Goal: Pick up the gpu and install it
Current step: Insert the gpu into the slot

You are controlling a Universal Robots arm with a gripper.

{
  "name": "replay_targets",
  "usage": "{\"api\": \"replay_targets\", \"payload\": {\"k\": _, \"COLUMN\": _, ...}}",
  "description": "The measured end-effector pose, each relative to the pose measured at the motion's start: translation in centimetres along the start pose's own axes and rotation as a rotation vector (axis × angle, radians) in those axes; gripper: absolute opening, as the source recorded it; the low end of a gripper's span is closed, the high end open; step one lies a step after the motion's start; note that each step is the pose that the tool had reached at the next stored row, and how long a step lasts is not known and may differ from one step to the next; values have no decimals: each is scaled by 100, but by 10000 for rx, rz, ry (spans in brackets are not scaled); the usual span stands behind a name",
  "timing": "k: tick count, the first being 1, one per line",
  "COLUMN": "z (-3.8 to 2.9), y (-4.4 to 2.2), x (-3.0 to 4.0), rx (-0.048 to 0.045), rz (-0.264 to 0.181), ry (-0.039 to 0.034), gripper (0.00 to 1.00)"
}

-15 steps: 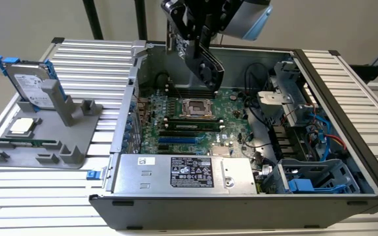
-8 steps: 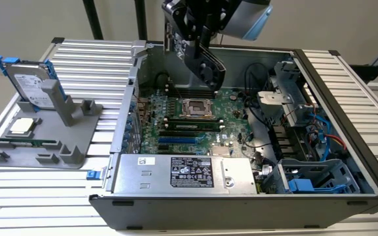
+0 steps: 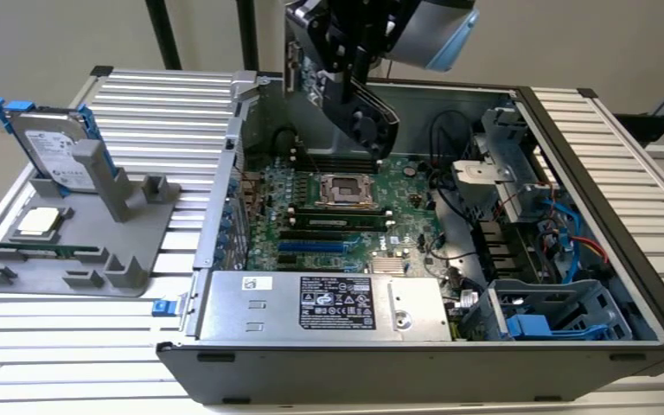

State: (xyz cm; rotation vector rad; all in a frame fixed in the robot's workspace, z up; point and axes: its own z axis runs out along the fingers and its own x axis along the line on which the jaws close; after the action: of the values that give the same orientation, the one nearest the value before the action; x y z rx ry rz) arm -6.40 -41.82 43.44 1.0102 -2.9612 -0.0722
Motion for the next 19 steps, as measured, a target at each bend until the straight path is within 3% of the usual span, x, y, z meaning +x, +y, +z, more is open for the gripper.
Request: {"api": "replay_targets", "payload": {"k": 19, "z": 0, "y": 0, "x": 0, "rx": -6, "rz": -1768, "ry": 84, "gripper": 0}}
